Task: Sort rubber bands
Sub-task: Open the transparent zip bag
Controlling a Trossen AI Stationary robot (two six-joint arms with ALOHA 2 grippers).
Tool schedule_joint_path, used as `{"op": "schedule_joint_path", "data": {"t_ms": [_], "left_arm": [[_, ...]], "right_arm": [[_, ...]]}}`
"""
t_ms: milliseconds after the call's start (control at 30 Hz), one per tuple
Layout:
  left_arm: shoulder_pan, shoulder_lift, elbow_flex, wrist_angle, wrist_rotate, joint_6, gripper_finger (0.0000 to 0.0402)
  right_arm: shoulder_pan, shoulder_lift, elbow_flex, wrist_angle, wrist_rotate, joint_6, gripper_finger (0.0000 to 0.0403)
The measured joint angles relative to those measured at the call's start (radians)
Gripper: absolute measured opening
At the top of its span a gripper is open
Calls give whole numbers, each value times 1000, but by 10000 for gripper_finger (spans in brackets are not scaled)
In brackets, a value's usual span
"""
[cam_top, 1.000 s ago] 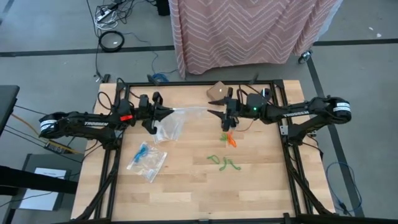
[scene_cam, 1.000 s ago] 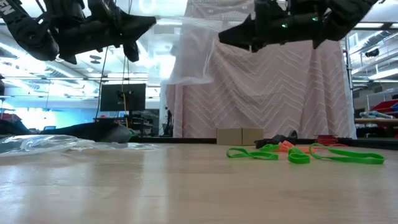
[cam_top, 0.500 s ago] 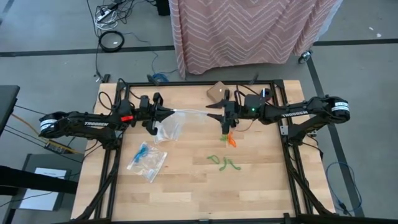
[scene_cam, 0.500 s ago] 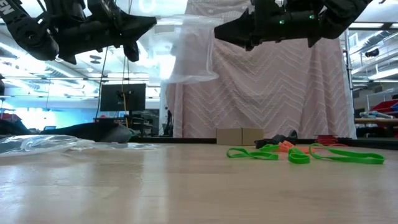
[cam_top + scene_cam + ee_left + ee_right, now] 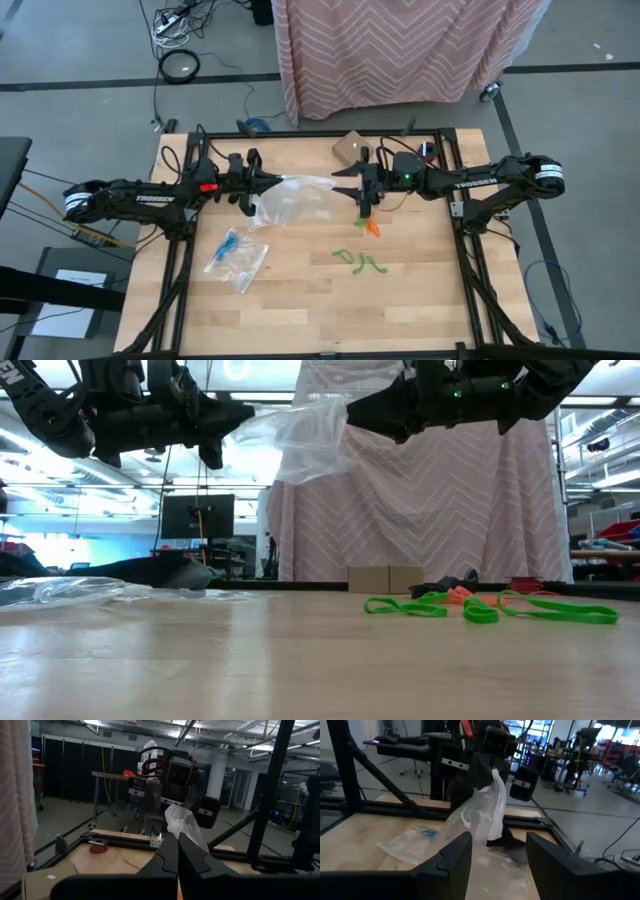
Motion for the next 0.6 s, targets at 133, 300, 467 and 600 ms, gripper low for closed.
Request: {"op": "schedule_joint_path", "data": {"t_ms": [133, 300, 467, 600], "left_arm": [[0, -1, 0, 7, 0, 29, 1], [2, -2, 0, 10, -26, 74, 1], [2, -2, 0, 11, -28, 81, 1], [2, -2, 0, 11, -28, 80, 1]], "right_arm": [[-18, -1, 0, -104, 0, 55, 178], [-52, -5, 0, -227, -30, 137, 178], [-60, -5, 0, -149, -71, 125, 178], [-65, -6, 0, -114, -39, 83, 178]]}}
